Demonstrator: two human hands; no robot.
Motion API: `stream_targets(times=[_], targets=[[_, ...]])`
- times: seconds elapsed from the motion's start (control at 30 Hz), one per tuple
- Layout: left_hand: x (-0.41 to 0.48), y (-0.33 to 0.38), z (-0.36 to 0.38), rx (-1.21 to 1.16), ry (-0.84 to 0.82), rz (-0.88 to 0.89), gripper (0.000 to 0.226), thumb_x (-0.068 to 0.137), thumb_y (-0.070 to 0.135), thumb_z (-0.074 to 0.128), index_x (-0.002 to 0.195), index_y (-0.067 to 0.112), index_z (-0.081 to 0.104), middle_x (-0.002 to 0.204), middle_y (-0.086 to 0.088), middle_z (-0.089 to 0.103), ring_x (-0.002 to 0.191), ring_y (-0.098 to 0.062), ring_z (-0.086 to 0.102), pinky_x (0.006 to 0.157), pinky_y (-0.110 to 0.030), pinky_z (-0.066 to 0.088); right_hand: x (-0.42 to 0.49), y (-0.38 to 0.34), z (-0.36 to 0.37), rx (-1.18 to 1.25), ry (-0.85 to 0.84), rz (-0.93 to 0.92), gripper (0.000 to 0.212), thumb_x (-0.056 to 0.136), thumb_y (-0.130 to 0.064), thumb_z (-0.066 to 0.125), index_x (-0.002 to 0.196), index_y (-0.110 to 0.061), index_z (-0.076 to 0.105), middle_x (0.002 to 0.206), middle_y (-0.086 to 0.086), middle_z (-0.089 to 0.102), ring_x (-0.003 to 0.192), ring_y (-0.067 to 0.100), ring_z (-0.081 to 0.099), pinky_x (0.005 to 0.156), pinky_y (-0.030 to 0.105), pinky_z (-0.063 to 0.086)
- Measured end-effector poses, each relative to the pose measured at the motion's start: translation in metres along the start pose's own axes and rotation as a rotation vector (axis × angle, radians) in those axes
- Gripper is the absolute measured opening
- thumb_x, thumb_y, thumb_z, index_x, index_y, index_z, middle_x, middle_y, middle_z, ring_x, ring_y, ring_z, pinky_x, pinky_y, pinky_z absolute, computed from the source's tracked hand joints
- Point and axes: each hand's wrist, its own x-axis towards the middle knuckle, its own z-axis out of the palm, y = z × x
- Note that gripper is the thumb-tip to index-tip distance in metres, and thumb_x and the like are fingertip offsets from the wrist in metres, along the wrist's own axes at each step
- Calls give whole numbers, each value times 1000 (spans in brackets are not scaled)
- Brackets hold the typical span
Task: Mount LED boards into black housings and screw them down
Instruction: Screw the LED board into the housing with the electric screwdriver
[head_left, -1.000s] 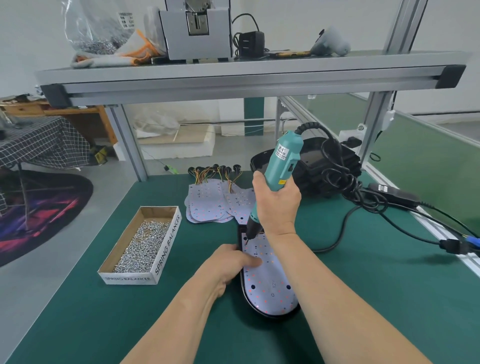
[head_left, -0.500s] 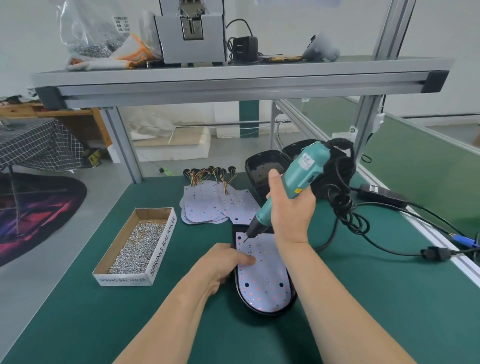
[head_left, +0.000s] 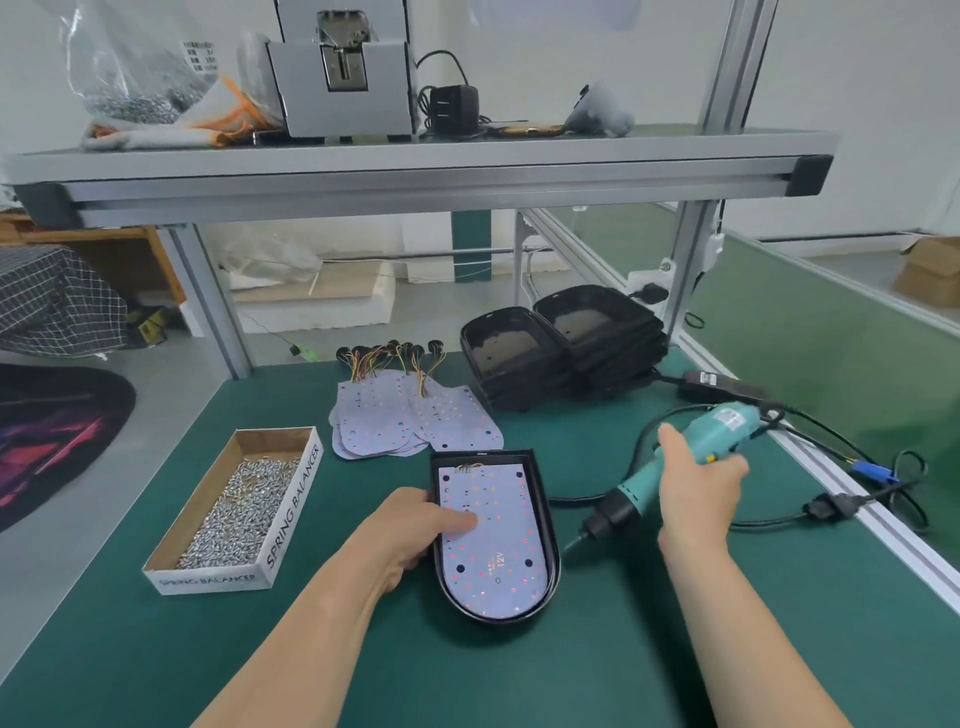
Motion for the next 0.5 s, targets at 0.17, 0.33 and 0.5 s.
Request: stream_targets(times=[0.17,0.33,0.5], targets=[[0,3,-2,19,20,5,30,67,14,83,96,8,76,90,-6,79,98,-31,74,101,-45,51,7,17,-21,-253,7,-22,81,82,-39,75,141,-12,27,110,8,60,98,33,61,84,45,48],[1,1,-6,64,107,25,26,77,12,84,98,7,70,86,-3,77,69,-15,71,55,-17,49,12,16,-21,-632,130,-247,102,77,-22,82,156,-16,19,160,17,18,141,40,29,115,54,28],[-2,1,-6,80,146,38,32,75,15,85,99,10,64,92,-3,75,76,-17,69,55,-24,43,21,4,3,-1151,1,-615,46,89,-36,72,127,-12,65,139,16,52,134,35,39,109,47,33]])
